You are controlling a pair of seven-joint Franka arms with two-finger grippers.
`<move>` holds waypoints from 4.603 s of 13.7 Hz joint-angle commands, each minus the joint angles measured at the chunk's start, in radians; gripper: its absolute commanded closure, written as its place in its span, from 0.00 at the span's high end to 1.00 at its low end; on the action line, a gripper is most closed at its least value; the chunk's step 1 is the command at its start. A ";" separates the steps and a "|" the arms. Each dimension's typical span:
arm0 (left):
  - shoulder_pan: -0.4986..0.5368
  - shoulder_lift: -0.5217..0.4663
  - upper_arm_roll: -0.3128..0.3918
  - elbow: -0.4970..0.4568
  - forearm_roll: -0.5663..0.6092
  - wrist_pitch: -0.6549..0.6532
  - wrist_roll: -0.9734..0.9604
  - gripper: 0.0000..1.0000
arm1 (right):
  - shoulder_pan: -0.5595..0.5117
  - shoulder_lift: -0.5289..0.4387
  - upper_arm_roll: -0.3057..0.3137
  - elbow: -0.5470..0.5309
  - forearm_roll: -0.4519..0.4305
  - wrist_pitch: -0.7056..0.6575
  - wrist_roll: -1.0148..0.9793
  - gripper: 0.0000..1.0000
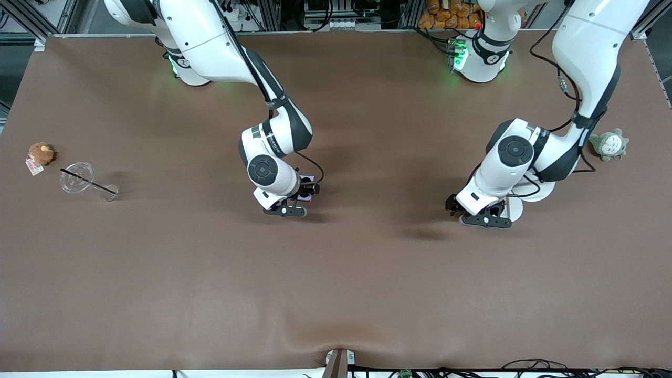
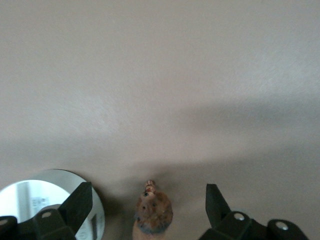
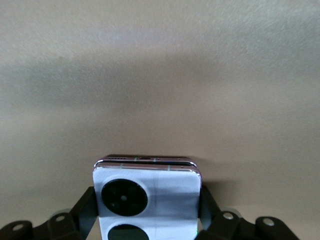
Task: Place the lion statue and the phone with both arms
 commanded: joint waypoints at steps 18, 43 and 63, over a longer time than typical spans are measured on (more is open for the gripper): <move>0.033 -0.186 -0.230 0.684 -0.259 -0.974 0.019 1.00 | -0.306 -0.224 -0.395 -0.075 -0.135 -0.503 -0.586 0.00; -0.309 -0.620 0.515 0.377 -0.512 -1.029 0.359 1.00 | -0.443 -0.165 -0.397 -0.094 -0.129 -0.256 -0.781 1.00; -0.300 -0.632 0.512 0.391 -0.511 -1.067 0.359 1.00 | -0.529 -0.234 -0.395 0.630 -0.130 -0.928 -0.737 1.00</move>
